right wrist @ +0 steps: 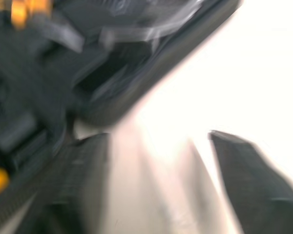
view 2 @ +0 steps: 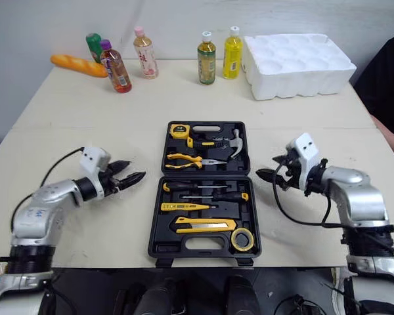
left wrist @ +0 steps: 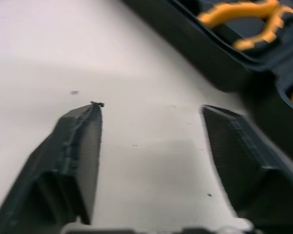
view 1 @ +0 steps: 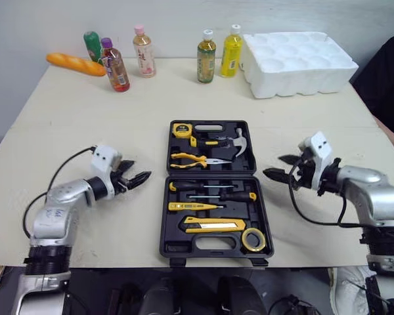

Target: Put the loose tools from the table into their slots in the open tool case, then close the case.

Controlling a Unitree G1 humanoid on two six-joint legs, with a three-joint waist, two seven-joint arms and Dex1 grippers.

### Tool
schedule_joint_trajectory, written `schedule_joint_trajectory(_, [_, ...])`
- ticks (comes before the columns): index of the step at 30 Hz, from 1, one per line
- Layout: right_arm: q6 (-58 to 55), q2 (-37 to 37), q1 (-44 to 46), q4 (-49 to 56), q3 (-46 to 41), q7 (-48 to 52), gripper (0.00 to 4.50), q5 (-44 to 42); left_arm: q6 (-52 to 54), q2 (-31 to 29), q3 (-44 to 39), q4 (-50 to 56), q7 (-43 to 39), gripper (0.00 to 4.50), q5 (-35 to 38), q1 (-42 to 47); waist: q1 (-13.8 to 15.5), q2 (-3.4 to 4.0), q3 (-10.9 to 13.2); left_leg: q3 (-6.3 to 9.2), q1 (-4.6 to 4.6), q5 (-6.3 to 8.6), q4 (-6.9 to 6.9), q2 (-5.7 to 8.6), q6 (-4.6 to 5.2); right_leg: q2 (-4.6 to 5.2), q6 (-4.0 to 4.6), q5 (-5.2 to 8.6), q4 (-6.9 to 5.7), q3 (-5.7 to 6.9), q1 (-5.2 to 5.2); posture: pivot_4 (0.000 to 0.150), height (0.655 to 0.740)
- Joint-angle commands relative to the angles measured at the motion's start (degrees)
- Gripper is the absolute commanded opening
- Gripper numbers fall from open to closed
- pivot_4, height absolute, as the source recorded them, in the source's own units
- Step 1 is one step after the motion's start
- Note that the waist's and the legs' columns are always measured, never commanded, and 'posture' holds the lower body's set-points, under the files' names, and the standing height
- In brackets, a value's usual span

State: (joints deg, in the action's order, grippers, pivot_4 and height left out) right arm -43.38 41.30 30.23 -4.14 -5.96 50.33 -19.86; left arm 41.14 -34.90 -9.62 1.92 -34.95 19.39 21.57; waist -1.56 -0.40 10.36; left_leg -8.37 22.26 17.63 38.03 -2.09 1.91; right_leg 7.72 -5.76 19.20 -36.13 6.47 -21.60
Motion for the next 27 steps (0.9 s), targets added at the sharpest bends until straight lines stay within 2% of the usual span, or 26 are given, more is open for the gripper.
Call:
schedule_joint_trajectory(1, [-17.34, 4.02, 3.59, 4.96, 0.94, -4.5, 4.5, -0.93, 13.92, -6.59, 3.22, 5.06, -0.87, 4.45, 0.68, 3.26, -0.03, 0.0, 0.0, 0.0, 0.0, 0.0, -0.01, 0.0, 0.0, -0.01, 0.01, 0.0, -0.06, -0.01, -0.01, 0.15, 0.74])
schedule_joint_trajectory(3, [-22.38, 3.32, 6.75, 5.13, 0.06, -5.19, 4.5, -3.27, 18.83, -7.61, 2.62, 6.76, -3.54, 4.45, 5.15, 6.48, -0.03, 0.0, 0.0, 0.0, 0.06, 0.01, -0.07, 0.01, -0.01, -0.02, 0.01, 0.01, -0.01, -0.01, -0.08, 0.15, 0.74])
schedule_joint_trajectory(5, [-26.96, 1.32, 11.29, 3.16, -1.76, -6.53, 4.5, -5.28, 24.92, -6.17, 0.99, 5.18, -2.47, 4.45, 7.94, 12.0, 0.01, -0.02, 0.01, -0.01, 0.12, 0.02, -0.07, 0.01, -0.03, -0.04, 0.02, 0.01, 0.03, -0.01, -0.12, 0.15, 0.74])
schedule_joint_trajectory(8, [-37.67, -1.43, 18.49, -1.75, -3.63, -11.84, 4.5, -4.69, 29.37, -4.07, 0.94, 0.71, -0.24, 4.45, 8.27, 18.01, 0.01, -0.03, 0.02, -0.03, 0.2, -0.02, 0.04, 0.06, -0.01, -0.08, 0.01, 0.0, -0.18, -0.03, -0.23, 0.15, 0.74])
schedule_joint_trajectory(10, [-40.44, -3.15, 21.45, -2.8, -3.74, -13.72, 4.5, -4.76, 32.13, -2.8, 1.74, -1.96, 1.41, 4.45, 7.85, 21.03, 0.0, -0.03, 0.02, -0.06, 0.21, -0.04, 0.0, 0.1, -0.03, -0.1, 0.02, 0.01, -0.25, -0.07, -0.31, 0.15, 0.74])
schedule_joint_trajectory(13, [-41.23, -4.74, 23.76, -2.87, -1.9, -16.07, 4.5, -4.09, 34.62, -1.24, 2.89, -4.67, 2.95, 4.45, 7.56, 24.72, -0.02, -0.03, 0.01, -0.12, 0.35, -0.04, -0.07, 0.15, -0.03, -0.21, 0.03, 0.02, -0.31, -0.14, -0.54, 0.15, 0.74])
schedule_joint_trajectory(16, [-41.09, -6.42, 24.7, -3.33, -1.28, -18.23, 4.5, -3.53, 32.15, -0.64, 5.18, -5.85, 3.75, 4.45, 5.89, 25.54, -0.06, -0.04, 0.01, -0.23, 1.01, -0.15, 0.05, 0.29, 0.05, -0.24, 0.02, 0.02, -0.59, -0.21, -1.22, 0.15, 0.74])
schedule_joint_trajectory(27, [-37.91, -11.43, 25.75, -6.6, 0.39, -22.98, 4.5, -2.07, 29.02, 4.17, 6.16, -10.39, 8.0, 4.45, 3.48, 27.26, -0.05, -0.04, 0.01, -0.22, 1.0, -0.27, 0.08, 0.35, 0.09, -0.21, 0.01, 0.01, -0.73, -0.21, -1.22, 0.15, 0.74])
